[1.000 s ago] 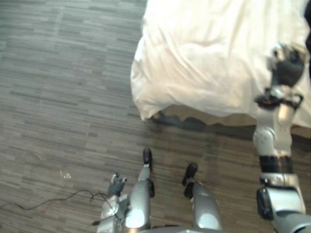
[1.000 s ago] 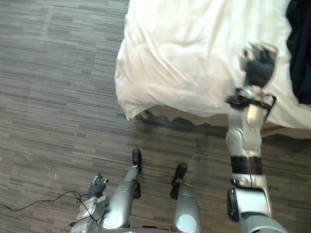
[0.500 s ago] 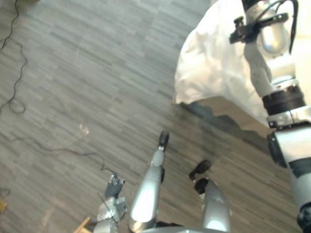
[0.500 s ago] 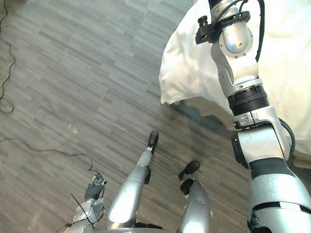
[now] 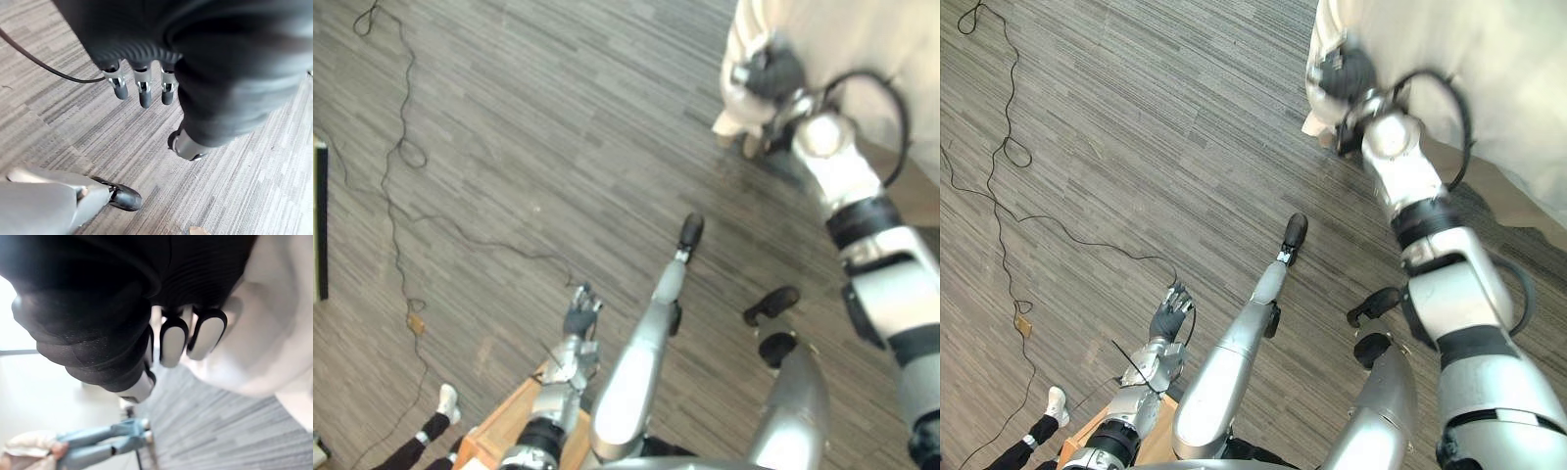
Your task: Tidy the bed and pick cloth on bed and put in laundry
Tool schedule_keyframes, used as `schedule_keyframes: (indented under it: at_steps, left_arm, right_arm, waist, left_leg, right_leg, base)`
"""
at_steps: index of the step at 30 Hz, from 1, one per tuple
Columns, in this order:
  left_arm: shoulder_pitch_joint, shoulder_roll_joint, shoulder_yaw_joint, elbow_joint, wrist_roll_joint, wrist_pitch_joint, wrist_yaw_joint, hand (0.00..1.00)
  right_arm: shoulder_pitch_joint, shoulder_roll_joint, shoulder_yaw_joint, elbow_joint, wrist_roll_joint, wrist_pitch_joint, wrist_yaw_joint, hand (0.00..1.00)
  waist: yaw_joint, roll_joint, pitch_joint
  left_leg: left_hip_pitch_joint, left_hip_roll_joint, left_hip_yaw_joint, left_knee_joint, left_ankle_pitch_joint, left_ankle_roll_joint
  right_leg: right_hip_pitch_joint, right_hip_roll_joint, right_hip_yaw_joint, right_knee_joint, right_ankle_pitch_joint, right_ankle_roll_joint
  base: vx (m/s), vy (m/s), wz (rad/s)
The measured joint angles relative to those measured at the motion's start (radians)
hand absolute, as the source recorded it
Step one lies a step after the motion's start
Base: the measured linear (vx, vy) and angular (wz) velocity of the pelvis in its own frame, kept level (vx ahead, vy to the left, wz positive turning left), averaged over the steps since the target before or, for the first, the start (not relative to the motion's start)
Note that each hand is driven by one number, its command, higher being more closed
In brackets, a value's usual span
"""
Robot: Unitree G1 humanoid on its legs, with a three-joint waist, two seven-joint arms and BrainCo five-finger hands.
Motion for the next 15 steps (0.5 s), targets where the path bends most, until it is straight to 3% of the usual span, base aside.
schedule_keyframes:
  at_steps: [3, 4, 5, 7, 8, 10, 11, 15]
  left_arm:
    - [0.004, -0.041, 0.059, -0.003, 0.001, 0.001, 0.002, 0.00]
    - [0.007, -0.045, 0.068, 0.009, 0.006, 0.005, 0.005, 0.00]
    - [0.009, -0.046, 0.073, 0.025, 0.015, 0.014, 0.008, 0.00]
    - [0.009, -0.045, 0.079, 0.051, 0.028, 0.024, 0.011, 0.00]
    - [0.019, -0.040, 0.082, 0.063, 0.048, 0.030, 0.018, 0.00]
    - [0.026, -0.021, 0.079, 0.085, 0.069, 0.041, 0.021, 0.00]
    - [0.036, 0.001, 0.079, 0.099, 0.084, 0.051, 0.022, 0.00]
    - [0.040, 0.048, 0.083, 0.165, 0.104, 0.078, 0.027, 0.00]
  right_arm:
    - [0.287, 0.117, 0.002, 0.068, -0.057, 0.077, -0.001, 1.00]
    - [0.413, 0.174, 0.005, 0.071, -0.085, 0.101, 0.001, 1.00]
    - [0.509, 0.225, 0.012, 0.072, -0.108, 0.108, 0.001, 1.00]
    - [0.598, 0.280, 0.014, 0.075, -0.127, 0.107, 0.002, 1.00]
    - [0.634, 0.319, 0.007, 0.086, -0.141, 0.101, 0.002, 1.00]
    - [0.673, 0.352, -0.044, 0.090, -0.144, 0.092, 0.000, 1.00]
    - [0.680, 0.364, -0.103, 0.087, -0.134, 0.089, 0.000, 0.00]
    - [0.731, 0.366, -0.289, 0.060, -0.087, 0.079, -0.008, 0.00]
  waist:
    - [-0.040, -0.042, 0.001]
    - [-0.069, -0.063, 0.001]
    - [-0.099, -0.084, 0.004]
    - [-0.126, -0.115, 0.003]
    - [-0.143, -0.138, 0.003]
    - [-0.158, -0.160, -0.006]
    - [-0.173, -0.172, -0.011]
    - [-0.190, -0.195, -0.022]
  left_leg:
    - [0.023, 0.001, 0.029, 0.001, 0.004, 0.005]
    - [0.046, 0.003, 0.043, 0.001, 0.004, 0.005]
    - [0.084, 0.005, 0.051, 0.001, 0.004, 0.005]
    - [0.150, 0.009, 0.066, 0.001, -0.001, 0.000]
    - [0.206, 0.021, 0.067, 0.000, -0.027, -0.021]
    - [0.265, 0.041, 0.069, 0.000, -0.054, -0.014]
    - [0.293, 0.057, 0.074, 0.000, -0.062, -0.019]
    - [0.371, 0.074, 0.106, 0.000, -0.077, -0.010]
  right_leg:
    - [0.017, 0.002, 0.012, -0.004, -0.001, 0.000]
    - [0.046, 0.007, 0.011, -0.019, -0.001, 0.000]
    - [0.090, 0.012, 0.010, -0.036, -0.001, 0.000]
    - [0.159, 0.023, 0.016, -0.060, 0.000, 0.001]
    - [0.215, 0.040, 0.021, -0.083, 0.000, 0.001]
    - [0.281, 0.070, 0.023, -0.119, -0.001, -0.002]
    - [0.317, 0.093, 0.027, -0.150, 0.009, 0.000]
    - [0.401, 0.130, 0.057, -0.225, 0.051, 0.010]
  base:
    - [0.13, -0.024, -0.09]
    - [0.11, -0.021, -0.08]
    - [0.10, -0.028, -0.12]
    - [0.06, -0.039, -0.23]
    - [0.02, -0.083, -0.40]
    - [-0.01, -0.076, -0.37]
    - [-0.03, -0.043, -0.29]
    - [0.00, -0.038, -0.35]
